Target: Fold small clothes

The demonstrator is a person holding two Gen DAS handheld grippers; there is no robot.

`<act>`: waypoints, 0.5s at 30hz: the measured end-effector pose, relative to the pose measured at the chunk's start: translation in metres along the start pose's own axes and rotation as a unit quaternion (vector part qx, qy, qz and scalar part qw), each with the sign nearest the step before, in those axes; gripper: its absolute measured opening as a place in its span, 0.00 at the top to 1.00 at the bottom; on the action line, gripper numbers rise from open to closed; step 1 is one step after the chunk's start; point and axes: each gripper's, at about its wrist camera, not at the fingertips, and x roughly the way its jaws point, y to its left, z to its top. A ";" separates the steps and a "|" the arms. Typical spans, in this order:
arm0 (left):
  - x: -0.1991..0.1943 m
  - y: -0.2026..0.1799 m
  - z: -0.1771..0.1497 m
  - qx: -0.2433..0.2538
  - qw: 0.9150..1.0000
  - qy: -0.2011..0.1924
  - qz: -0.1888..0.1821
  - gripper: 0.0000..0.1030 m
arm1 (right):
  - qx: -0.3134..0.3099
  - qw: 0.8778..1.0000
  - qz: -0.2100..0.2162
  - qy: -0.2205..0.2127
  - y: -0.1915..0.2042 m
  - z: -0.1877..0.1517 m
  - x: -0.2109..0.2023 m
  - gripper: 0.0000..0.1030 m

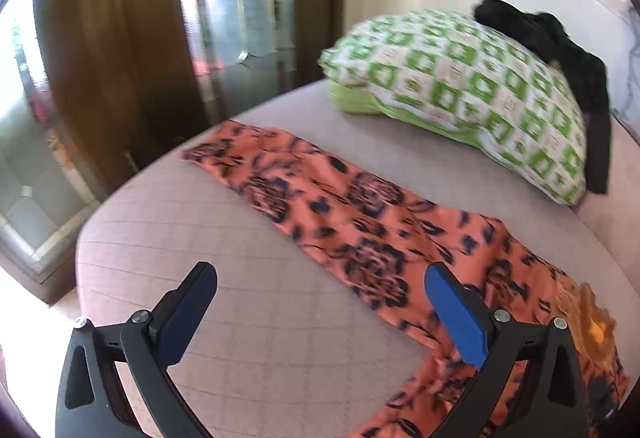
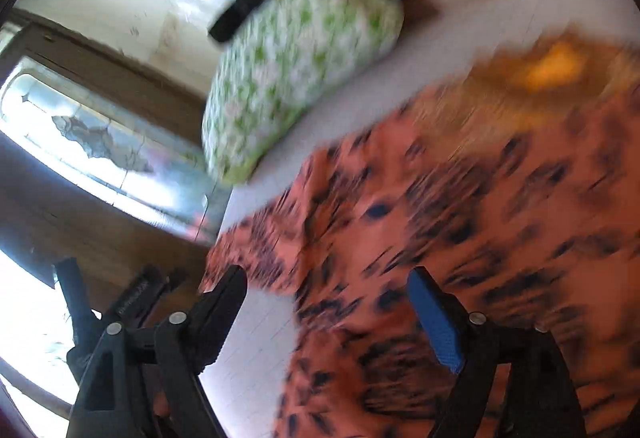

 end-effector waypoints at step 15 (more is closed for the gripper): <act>0.053 -0.056 -0.030 0.073 0.985 0.157 -0.021 0.00 | 0.028 0.989 -0.143 0.028 -0.080 0.036 -0.025 0.62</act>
